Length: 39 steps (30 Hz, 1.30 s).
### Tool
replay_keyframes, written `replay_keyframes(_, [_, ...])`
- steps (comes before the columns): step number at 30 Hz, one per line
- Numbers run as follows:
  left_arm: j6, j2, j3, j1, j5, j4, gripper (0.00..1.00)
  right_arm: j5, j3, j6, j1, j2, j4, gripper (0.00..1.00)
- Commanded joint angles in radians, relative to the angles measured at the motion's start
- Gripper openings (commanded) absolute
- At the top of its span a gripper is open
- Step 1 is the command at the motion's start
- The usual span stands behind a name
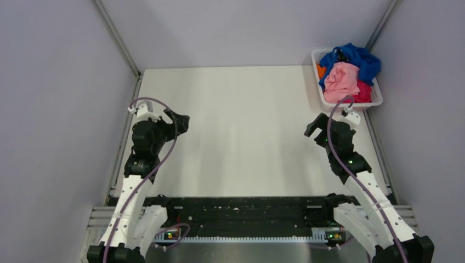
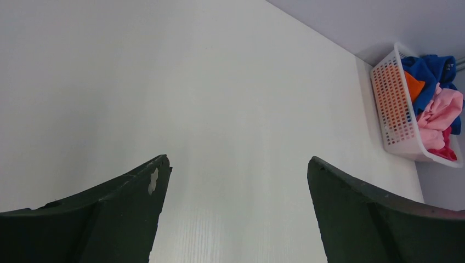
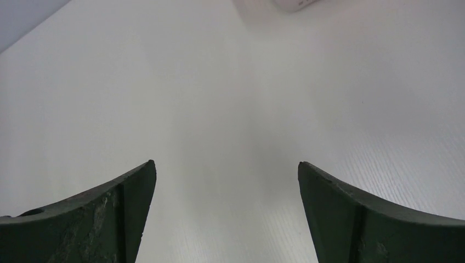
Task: Fold and stack the t-shirts
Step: Grab crumpled tshirt from bin with the right arm
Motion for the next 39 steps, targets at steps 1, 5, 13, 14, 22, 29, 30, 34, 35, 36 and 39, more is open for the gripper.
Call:
replay_keyframes(1, [0.002,0.014,0.003,0.0,0.004,0.069,0.99,0.04,0.134,-0.045,-0.003,0.061,0.032,0.99])
replay_keyframes(5, [0.0,0.039,0.005,0.0,0.002,0.089,0.99,0.052,0.274,-0.142,-0.027,0.19,0.052,0.99])
replay_keyframes(13, [0.008,0.116,0.009,0.0,0.015,0.127,0.99,-0.093,0.621,-0.206,-0.302,0.607,0.016,0.99])
replay_keyframes(14, [0.007,0.127,0.008,0.0,0.016,0.137,0.99,-0.11,0.693,-0.217,-0.326,0.663,0.006,0.99])
replay_keyframes(22, [0.014,0.237,0.047,0.0,0.024,0.178,0.99,-0.15,1.066,-0.28,-0.398,1.089,-0.049,0.92])
replay_keyframes(29, [0.027,0.304,0.08,0.0,0.023,0.17,0.99,-0.127,1.282,-0.322,-0.409,1.332,-0.019,0.74])
replay_keyframes(30, [0.03,0.308,0.083,0.0,0.02,0.166,0.99,-0.12,1.299,-0.32,-0.41,1.348,-0.021,0.65])
replay_keyframes(34, [0.036,0.316,0.091,0.0,0.012,0.159,0.99,-0.104,1.309,-0.349,-0.41,1.329,0.015,0.23])
replay_keyframes(35, [0.036,0.316,0.092,0.0,0.011,0.158,0.99,-0.079,1.307,-0.358,-0.41,1.313,0.024,0.06])
replay_keyframes(36, [0.036,0.317,0.092,0.0,0.015,0.157,0.99,-0.045,1.303,-0.363,-0.41,1.292,0.027,0.0])
replay_keyframes(39, [0.03,0.312,0.091,0.0,0.023,0.155,0.99,0.003,1.277,-0.415,-0.41,1.215,0.055,0.0])
